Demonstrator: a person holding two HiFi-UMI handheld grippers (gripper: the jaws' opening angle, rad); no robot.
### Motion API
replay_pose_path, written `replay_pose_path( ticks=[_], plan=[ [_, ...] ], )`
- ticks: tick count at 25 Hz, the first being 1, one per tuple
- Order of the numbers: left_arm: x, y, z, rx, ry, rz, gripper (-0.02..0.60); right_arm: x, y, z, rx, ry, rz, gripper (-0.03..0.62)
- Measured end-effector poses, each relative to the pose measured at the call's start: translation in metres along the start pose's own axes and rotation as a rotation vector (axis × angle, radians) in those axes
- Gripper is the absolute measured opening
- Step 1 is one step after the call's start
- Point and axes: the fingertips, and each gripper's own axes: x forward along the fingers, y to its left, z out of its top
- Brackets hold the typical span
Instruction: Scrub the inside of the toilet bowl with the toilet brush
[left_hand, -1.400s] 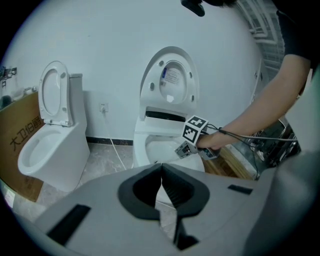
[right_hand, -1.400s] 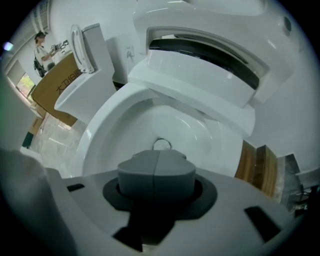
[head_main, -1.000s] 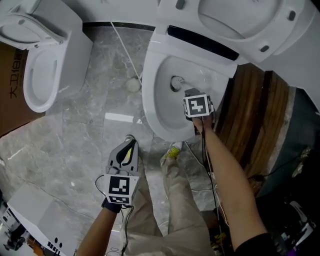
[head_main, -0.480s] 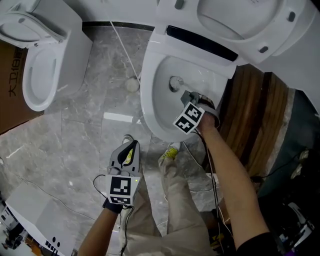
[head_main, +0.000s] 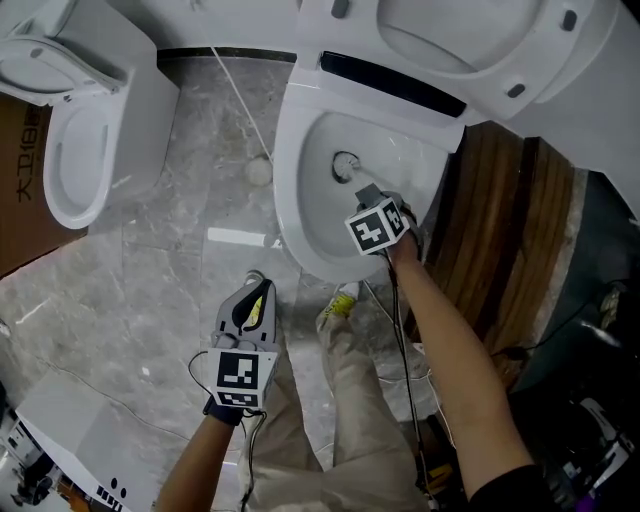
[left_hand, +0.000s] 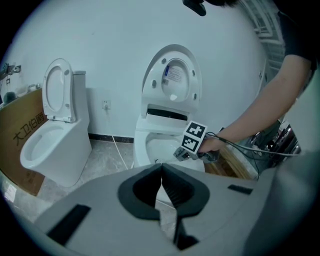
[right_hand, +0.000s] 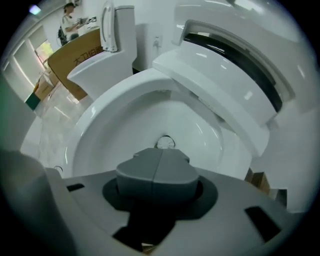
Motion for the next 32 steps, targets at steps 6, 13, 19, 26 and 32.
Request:
replay_pose_path(
  ticks=[6,13,19,26,32],
  plan=[
    [0.002,-0.008,0.014,0.011,-0.016,-0.016,0.012,-0.004,0.009,-0.003,0.138,0.033,0.042,0.156],
    [0.004,-0.015,0.021,0.027,-0.019,-0.036,0.012,-0.014,0.020,-0.016,0.202,0.026,0.061,0.156],
    [-0.004,-0.020,0.032,0.050,-0.028,-0.053,0.012,-0.029,0.023,-0.028,0.257,0.010,0.075,0.158],
    [-0.012,-0.029,0.049,0.079,-0.041,-0.078,0.012,-0.061,0.031,-0.037,0.301,-0.009,0.101,0.158],
    [-0.016,-0.041,0.054,0.070,-0.051,-0.099,0.012,-0.093,0.052,-0.061,0.286,-0.010,0.103,0.158]
  ],
)
